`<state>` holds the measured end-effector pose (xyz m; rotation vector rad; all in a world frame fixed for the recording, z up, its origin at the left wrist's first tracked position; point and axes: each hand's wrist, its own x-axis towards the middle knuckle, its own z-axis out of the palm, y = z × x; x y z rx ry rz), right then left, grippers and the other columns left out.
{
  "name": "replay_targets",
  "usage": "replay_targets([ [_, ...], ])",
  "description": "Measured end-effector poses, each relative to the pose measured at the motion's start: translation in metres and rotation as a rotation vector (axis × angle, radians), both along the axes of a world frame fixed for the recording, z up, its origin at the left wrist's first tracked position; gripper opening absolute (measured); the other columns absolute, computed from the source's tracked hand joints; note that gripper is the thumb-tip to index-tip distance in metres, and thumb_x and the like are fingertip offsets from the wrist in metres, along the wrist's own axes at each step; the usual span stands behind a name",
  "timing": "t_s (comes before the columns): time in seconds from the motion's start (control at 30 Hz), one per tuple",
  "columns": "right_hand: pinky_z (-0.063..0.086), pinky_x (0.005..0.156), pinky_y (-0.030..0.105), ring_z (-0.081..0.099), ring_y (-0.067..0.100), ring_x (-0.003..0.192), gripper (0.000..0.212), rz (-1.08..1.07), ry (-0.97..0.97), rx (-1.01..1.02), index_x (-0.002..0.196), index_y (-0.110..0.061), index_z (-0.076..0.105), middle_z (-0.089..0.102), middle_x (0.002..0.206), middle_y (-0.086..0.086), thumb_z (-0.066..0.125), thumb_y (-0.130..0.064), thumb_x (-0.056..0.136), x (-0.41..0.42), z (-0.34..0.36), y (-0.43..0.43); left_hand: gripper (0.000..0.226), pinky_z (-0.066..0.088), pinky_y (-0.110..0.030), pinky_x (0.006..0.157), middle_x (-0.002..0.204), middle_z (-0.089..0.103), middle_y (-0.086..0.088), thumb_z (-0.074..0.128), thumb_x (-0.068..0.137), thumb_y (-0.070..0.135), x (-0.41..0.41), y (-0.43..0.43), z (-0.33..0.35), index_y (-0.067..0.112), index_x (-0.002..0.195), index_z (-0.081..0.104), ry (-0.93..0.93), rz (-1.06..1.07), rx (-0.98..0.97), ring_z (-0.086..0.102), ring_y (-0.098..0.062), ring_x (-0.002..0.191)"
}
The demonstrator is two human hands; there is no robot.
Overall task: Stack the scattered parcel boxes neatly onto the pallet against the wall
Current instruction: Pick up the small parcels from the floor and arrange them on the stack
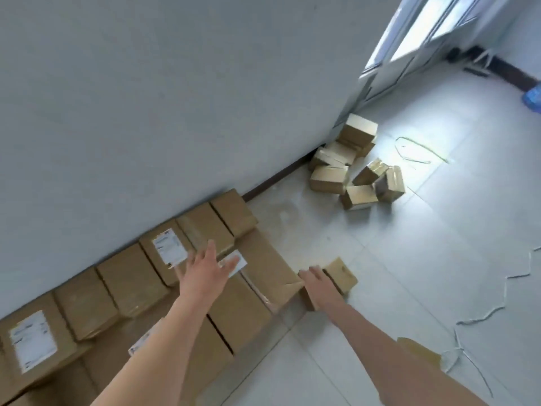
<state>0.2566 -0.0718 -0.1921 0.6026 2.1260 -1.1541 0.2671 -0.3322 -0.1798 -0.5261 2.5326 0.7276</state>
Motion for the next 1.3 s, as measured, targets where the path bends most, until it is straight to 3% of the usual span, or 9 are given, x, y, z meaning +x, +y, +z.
replay_targets([
  [0.2, 0.030, 0.112, 0.038, 0.033, 0.023, 0.141, 0.064, -0.166, 0.073, 0.099, 0.151, -0.019, 0.030, 0.034, 0.155, 0.003, 0.051, -0.043, 0.095, -0.081, 0.023, 0.165, 0.094, 0.003, -0.060, 0.116, 0.164, 0.010, -0.006, 0.023, 0.085, 0.080, -0.119, 0.161, 0.002, 0.023, 0.157, 0.004, 0.022, -0.274, -0.027, 0.002, -0.030, 0.151],
  [0.6, 0.029, 0.112, 0.039, 0.029, 0.021, 0.143, 0.069, -0.277, 0.065, 0.098, 0.152, -0.023, 0.028, 0.029, 0.157, 0.000, 0.055, -0.043, 0.092, -0.249, 0.015, 0.403, 0.097, 0.006, -0.061, 0.116, 0.165, 0.007, -0.006, 0.026, 0.084, 0.080, -0.342, 0.399, -0.013, 0.021, 0.157, -0.001, -0.102, -0.506, -0.155, 0.003, -0.030, 0.151],
  [0.93, 0.031, 0.110, 0.038, 0.027, 0.019, 0.142, 0.076, 0.042, 0.104, 0.164, 0.153, -0.028, 0.025, 0.026, 0.157, -0.004, 0.056, -0.043, 0.085, -0.460, 0.020, 0.589, 0.097, 0.004, -0.065, 0.115, 0.165, 0.002, -0.004, 0.040, 0.087, 0.073, -0.547, 0.608, 0.005, 0.025, 0.157, -0.007, -0.122, -0.551, -0.238, -0.003, -0.030, 0.151],
  [1.13, 0.035, 0.104, 0.038, 0.033, 0.019, 0.137, 0.073, 0.186, 0.195, 0.207, 0.149, -0.031, 0.030, 0.037, 0.149, -0.003, 0.058, -0.042, 0.082, -0.617, 0.043, 0.664, 0.084, 0.008, -0.067, 0.114, 0.165, 0.009, -0.004, 0.042, 0.094, 0.064, -0.677, 0.690, 0.018, 0.024, 0.157, 0.003, -0.087, -0.442, -0.279, 0.002, -0.029, 0.151],
  [1.3, 0.030, 0.111, 0.037, 0.026, 0.018, 0.143, 0.078, 0.280, 0.127, 0.219, 0.153, -0.027, 0.024, 0.028, 0.156, -0.005, 0.058, -0.042, 0.084, -0.733, 0.010, 0.690, 0.072, 0.011, -0.068, 0.114, 0.164, 0.013, -0.006, 0.037, 0.099, 0.052, -0.775, 0.716, -0.009, 0.024, 0.157, 0.007, -0.195, -0.281, -0.270, 0.005, -0.033, 0.150],
])
